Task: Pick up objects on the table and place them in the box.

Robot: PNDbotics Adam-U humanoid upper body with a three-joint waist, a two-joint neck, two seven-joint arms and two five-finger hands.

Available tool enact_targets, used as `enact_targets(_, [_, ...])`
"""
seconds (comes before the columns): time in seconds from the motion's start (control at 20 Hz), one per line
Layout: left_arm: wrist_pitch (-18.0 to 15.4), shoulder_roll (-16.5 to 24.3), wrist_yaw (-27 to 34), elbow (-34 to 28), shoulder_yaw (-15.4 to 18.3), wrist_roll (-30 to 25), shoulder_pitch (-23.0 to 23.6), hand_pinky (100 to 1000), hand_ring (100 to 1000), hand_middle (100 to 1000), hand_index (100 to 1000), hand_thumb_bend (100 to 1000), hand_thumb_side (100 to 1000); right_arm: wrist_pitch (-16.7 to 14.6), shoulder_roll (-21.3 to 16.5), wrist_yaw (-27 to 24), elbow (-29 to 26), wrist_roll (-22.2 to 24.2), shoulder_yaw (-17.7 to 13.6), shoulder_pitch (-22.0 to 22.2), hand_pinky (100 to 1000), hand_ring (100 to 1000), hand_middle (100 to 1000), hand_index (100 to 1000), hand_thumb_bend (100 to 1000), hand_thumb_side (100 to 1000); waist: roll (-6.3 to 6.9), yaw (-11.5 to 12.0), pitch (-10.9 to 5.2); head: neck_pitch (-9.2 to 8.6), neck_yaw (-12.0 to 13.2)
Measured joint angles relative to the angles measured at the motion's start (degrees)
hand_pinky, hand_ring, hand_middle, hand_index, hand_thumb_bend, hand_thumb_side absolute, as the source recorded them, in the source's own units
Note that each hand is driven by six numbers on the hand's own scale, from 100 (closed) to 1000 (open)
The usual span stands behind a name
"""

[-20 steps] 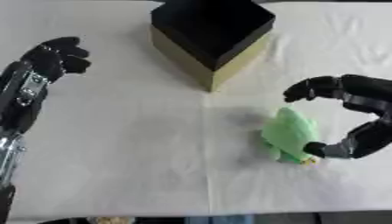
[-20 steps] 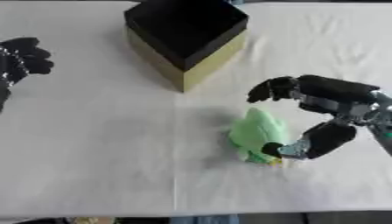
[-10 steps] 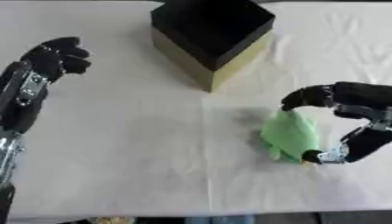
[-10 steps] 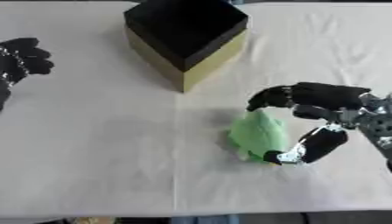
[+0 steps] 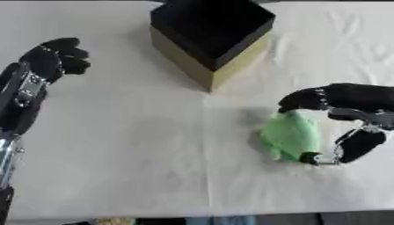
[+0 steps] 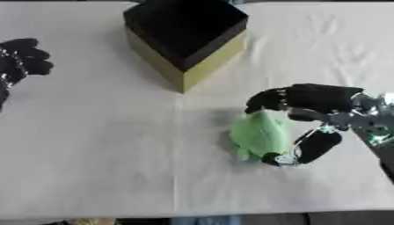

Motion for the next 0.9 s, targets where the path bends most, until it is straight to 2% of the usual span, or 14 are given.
enact_targets(0.9, [0.1, 0.0, 0.0, 0.0, 0.0, -0.3, 0.0, 775, 734, 706, 868, 481, 905, -0.7, 1.4, 3.2, 2.8, -0.8, 1.4, -1.6, 768, 825, 881, 924, 403, 515, -0.04, 0.3, 0.0, 0.17, -0.1])
